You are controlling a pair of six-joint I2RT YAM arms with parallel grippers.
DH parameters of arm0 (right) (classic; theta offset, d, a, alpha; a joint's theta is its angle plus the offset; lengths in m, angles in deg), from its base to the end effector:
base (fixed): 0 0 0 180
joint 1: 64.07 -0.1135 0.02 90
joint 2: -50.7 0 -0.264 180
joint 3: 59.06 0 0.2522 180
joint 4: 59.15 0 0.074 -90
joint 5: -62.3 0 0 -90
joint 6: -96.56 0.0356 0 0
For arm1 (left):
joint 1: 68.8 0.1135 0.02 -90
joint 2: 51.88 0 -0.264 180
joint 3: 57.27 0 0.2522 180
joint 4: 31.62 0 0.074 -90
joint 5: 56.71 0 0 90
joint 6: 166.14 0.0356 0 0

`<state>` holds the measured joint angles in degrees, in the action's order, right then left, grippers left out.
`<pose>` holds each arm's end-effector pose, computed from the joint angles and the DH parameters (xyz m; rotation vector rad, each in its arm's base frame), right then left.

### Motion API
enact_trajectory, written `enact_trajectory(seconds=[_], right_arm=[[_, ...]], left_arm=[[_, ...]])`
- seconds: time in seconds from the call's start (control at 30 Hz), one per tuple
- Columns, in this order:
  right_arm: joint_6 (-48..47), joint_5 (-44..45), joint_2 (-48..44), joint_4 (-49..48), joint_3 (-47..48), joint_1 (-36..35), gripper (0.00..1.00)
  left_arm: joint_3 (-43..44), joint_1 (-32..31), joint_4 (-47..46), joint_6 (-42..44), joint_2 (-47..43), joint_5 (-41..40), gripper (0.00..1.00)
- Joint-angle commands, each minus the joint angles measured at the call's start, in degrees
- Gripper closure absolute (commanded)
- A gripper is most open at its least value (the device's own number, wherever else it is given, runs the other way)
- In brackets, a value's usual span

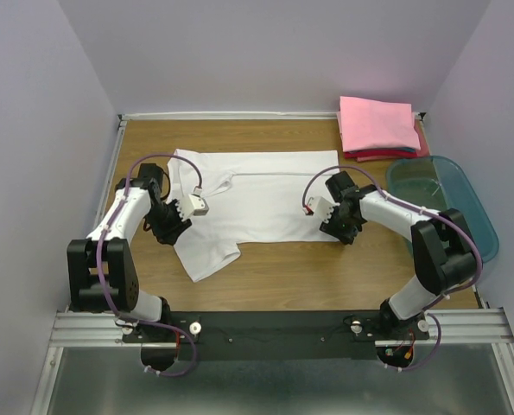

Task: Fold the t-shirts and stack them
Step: Fold the tshirt

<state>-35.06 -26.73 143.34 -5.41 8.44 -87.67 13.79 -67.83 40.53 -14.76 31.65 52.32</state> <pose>0.2583 0.1122 0.1625 -1.5887 2.4877 -0.0697 0.2468 -0.0074 0.2142 1.4636 2.4693 -0.3418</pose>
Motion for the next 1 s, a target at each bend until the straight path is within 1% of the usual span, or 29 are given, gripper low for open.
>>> enact_trajectory(seconds=[0.0,0.07,0.1,0.17,0.2,0.27,0.3,0.33,0.37,0.4,0.47,0.63,0.73,0.8,0.83,0.93,0.97], right_arm=[[-0.82,0.79,0.52,-1.31,-1.88,-0.84,0.54],[-0.82,0.7,0.7,-1.58,-2.4,-1.1,0.57],[-0.74,0.87,0.96,-1.84,-2.93,-1.19,0.62],[-0.47,0.96,1.31,-2.46,-3.11,-1.28,0.69],[-0.21,1.05,1.75,-2.46,-3.02,-1.28,0.76],[-0.03,1.14,2.19,-2.63,-2.85,-1.28,0.83],[-0.03,1.14,2.19,-2.63,-2.67,-1.28,0.89],[-0.03,1.31,2.19,-2.63,-2.67,-1.28,0.91],[-0.29,1.4,2.19,-2.55,-2.67,-1.37,0.97],[-0.38,1.57,2.19,-2.55,-2.58,-1.28,0.99],[-0.47,2.1,2.02,-2.55,-2.67,-1.28,0.99],[-0.39,2.45,1.49,-2.46,-2.85,-1.28,1.0],[-0.04,2.46,1.49,-2.46,-2.93,-1.28,1.0],[0.05,2.46,1.4,-2.46,-2.93,-1.28,0.99],[0.14,2.46,1.4,-2.46,-2.85,-1.37,0.99],[0.14,2.37,1.31,-2.46,-2.67,-1.28,0.99],[0.14,2.37,1.23,-2.37,-2.58,-1.37,0.99]], left_arm=[[-1.4,-0.62,0.58,2.24,-1.7,0.57,0.54],[-2.71,-0.8,0.5,2.69,-2.58,0.14,0.54],[-3.94,-2.45,-0.46,2.51,-2.84,-0.3,0.54],[-5.35,-4.39,-1.61,2.25,-3.28,-1.18,0.53],[-6.05,-5.01,-2.57,1.29,-3.28,-2.32,0.53],[-8.51,-7.29,-5.47,0.76,-3.37,-3.38,0.53],[-9.91,-8.08,-7.92,-0.38,-3.37,-4.86,0.53],[-10.53,-9.48,-8.99,-0.65,-3.28,-5.49,0.52],[-11.58,-10.11,-10.82,-1.0,-3.11,-6.62,0.52],[-11.59,-10.64,-10.84,-1.27,-2.93,-7.07,0.52],[-12.56,-11.69,-13.29,-1.7,-1.88,-7.95,0.51],[-13.88,-12.49,-14.36,-1.01,0.06,-8.04,0.51],[-15.19,-12.75,-15.49,-0.92,0.41,-8.65,0.54],[-15.46,-12.84,-15.68,-0.65,1.11,-9.27,0.61],[-15.46,-12.84,-15.68,-0.65,1.37,-9.44,0.69],[-15.02,-12.84,-14.8,-0.04,2.69,-9.97,0.79],[-14.85,-12.84,-14.54,0.14,2.78,-10.06,0.85]])
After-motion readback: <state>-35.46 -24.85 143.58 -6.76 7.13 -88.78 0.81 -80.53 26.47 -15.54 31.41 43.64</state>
